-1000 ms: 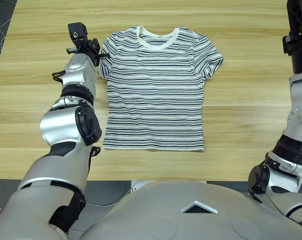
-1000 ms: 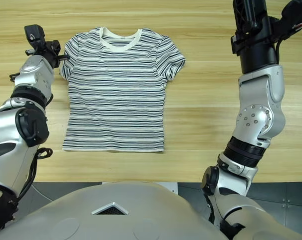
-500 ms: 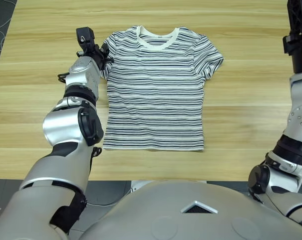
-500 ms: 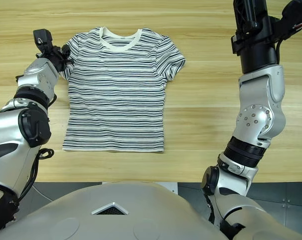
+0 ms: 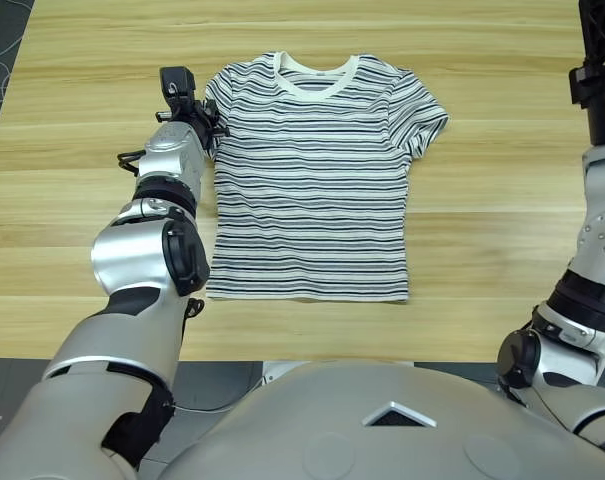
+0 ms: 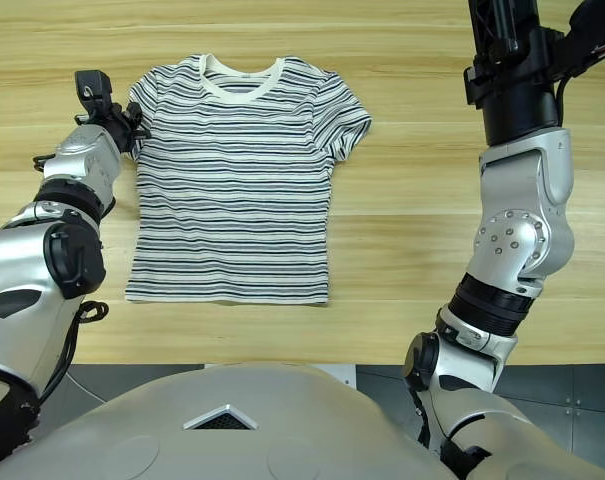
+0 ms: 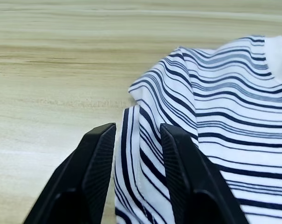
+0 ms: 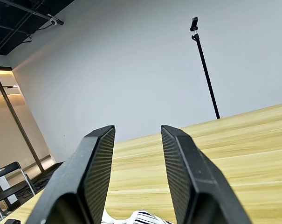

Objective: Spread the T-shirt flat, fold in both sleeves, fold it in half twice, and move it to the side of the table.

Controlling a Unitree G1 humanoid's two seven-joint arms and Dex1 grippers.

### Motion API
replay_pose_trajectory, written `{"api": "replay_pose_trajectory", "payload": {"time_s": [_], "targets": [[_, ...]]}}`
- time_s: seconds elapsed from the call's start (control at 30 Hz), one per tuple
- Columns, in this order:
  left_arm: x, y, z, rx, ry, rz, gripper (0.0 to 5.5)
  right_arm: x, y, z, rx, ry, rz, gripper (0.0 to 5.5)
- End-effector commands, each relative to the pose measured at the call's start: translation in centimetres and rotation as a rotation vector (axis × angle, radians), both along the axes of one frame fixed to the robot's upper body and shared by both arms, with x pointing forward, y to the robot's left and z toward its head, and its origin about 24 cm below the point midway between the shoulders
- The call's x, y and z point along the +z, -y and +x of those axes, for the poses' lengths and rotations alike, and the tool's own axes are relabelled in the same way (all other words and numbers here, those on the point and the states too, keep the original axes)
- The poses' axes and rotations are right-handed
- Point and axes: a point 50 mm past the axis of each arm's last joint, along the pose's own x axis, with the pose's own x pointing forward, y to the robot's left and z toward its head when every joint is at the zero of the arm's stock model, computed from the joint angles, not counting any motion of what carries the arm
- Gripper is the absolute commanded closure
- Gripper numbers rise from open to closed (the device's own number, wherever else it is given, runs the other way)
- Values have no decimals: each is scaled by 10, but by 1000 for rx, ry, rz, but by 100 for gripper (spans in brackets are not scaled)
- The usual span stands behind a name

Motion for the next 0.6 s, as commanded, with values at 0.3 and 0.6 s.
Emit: {"api": "replay_pose_trajectory", "payload": {"time_s": [0.3, 0.6], "targets": [[-9, 3, -5, 6, -34, -28, 483, 1, -3, -1, 17, -9, -4, 366], [-7, 0, -5, 5, -28, 12, 536, 1, -4, 0, 20, -8, -2, 366]]}}
